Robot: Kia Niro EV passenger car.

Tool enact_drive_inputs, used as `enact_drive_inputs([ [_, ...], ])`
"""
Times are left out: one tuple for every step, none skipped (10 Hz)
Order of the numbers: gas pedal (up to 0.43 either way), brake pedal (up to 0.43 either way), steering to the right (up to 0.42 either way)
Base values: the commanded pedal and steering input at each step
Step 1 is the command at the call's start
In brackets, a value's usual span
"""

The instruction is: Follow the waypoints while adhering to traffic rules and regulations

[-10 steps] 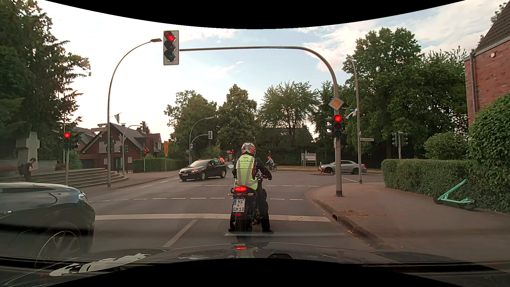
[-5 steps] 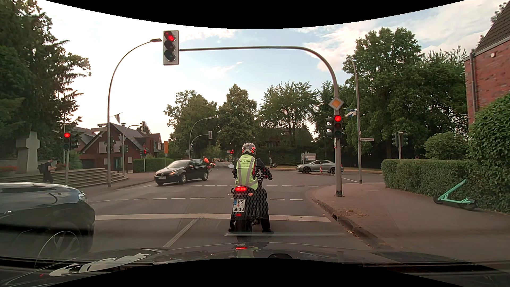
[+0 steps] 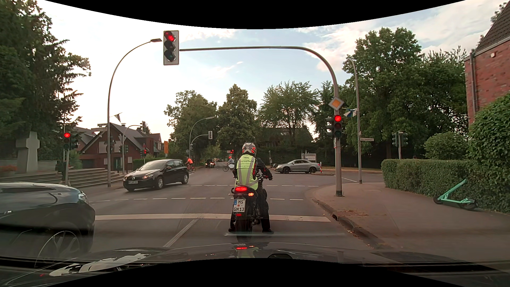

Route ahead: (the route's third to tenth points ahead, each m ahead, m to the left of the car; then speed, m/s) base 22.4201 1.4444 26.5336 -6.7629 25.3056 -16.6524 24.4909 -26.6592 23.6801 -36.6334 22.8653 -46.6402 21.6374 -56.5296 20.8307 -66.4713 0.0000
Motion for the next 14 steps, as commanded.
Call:
enact_drive_inputs([
  [0.0, 0.0, -0.016],
  [0.0, 0.0, -0.016],
  [0.0, 0.0, -0.016],
  [0.0, 0.0, -0.016],
  [0.0, 0.0, -0.016],
  [0.0, 0.0, -0.016],
  [0.0, 0.0, -0.016],
  [0.0, 0.0, -0.016],
  [0.0, 0.0, -0.016],
  [0.0, 0.0, -0.016],
  [0.0, 0.0, -0.016],
  [0.0, 0.0, -0.016],
  [0.0, 0.0, -0.016],
  [0.0, 0.0, -0.016],
])
